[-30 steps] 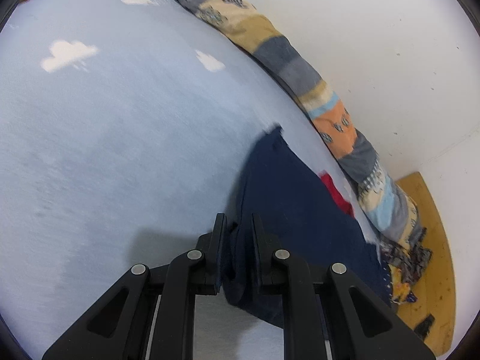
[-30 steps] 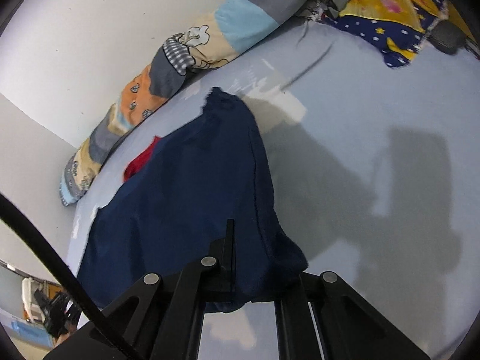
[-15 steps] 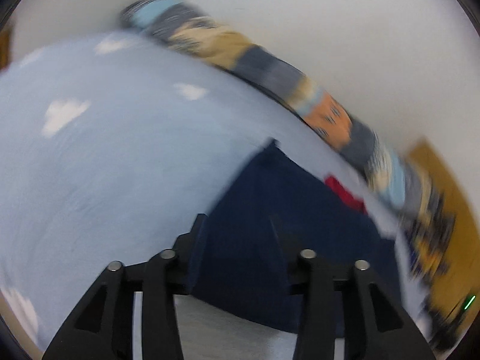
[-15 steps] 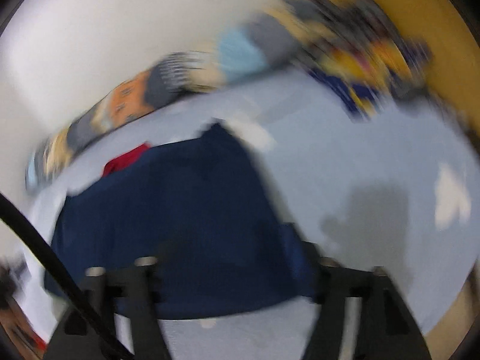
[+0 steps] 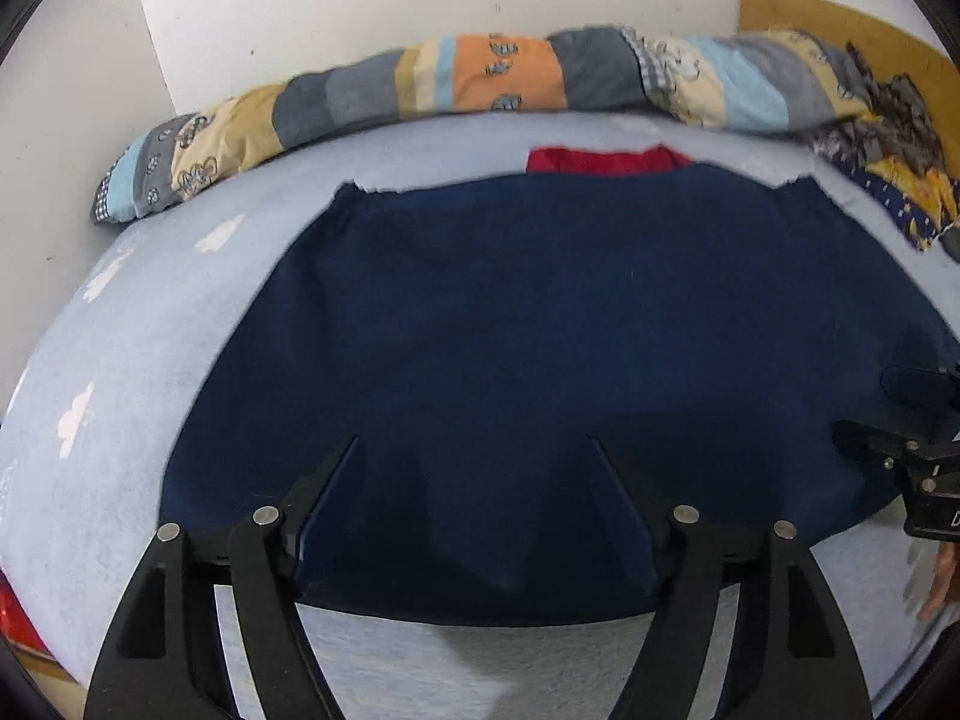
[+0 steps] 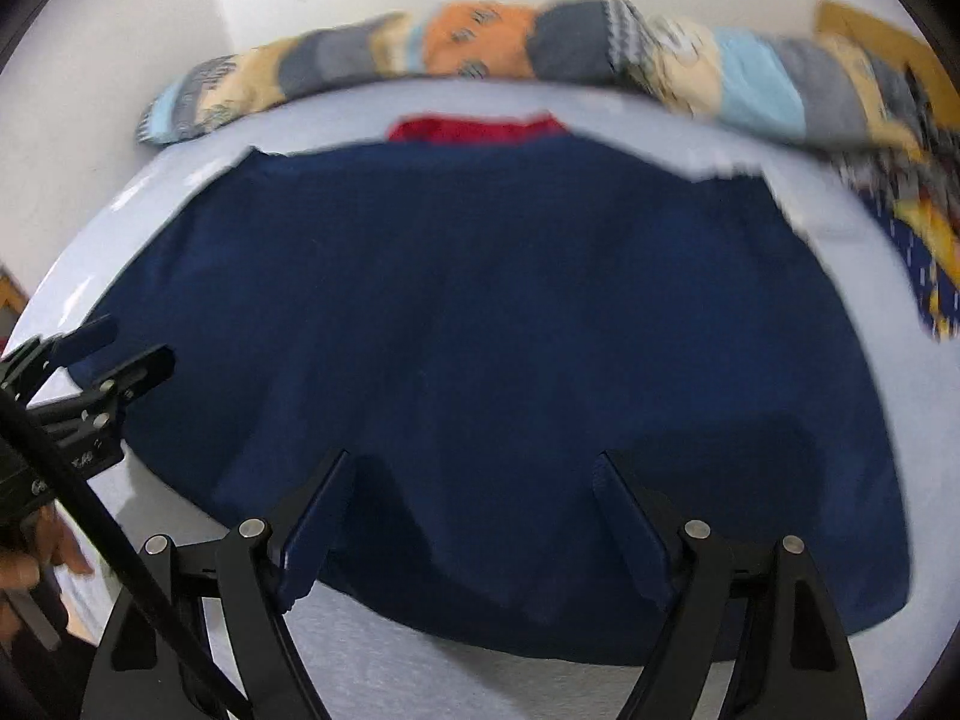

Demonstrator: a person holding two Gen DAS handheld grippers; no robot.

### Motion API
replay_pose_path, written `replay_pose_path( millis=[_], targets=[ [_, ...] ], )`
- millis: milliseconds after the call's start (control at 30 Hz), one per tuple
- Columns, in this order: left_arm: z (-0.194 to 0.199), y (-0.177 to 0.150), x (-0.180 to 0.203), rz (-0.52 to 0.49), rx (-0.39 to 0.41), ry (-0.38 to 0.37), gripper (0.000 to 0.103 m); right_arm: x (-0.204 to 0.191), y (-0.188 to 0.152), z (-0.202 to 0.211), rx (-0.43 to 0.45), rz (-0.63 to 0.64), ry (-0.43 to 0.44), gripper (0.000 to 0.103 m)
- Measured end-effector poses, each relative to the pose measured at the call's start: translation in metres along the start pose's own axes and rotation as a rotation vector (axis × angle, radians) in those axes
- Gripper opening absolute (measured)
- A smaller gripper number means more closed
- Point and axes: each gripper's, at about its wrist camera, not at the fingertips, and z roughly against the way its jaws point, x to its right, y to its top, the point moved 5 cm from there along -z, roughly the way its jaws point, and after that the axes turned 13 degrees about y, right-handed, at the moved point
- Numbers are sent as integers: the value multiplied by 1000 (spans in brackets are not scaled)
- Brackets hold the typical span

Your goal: Fold large clothes

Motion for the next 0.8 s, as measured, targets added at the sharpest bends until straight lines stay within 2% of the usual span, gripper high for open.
replay_pose_path(
  millis=[133, 200, 267, 300, 500, 633, 800],
  targets=[
    [-6, -6, 7, 17, -39, -15, 78, 12, -3, -2, 36, -83, 57, 86],
    [-8, -7, 9, 20, -48, -20, 81, 9, -7, 0, 52, -125, 87, 90],
    [-8, -9, 10, 12, -52, -18, 82, 8, -7, 0, 64, -167, 146, 103],
    [-9, -9, 10, 12, -56, -19, 83, 6, -8, -2, 49, -170, 165, 103],
    [-13, -11, 8, 16, -79, -26, 87, -8, -15, -4, 19, -79, 94, 103],
    [-14, -12, 9, 8, -84, -19, 90, -5, -15, -3, 11, -63, 71, 102],
    [-14, -13, 6, 4, -86, -13, 93, 21, -17, 8, -33, -72, -123, 102]
  ],
)
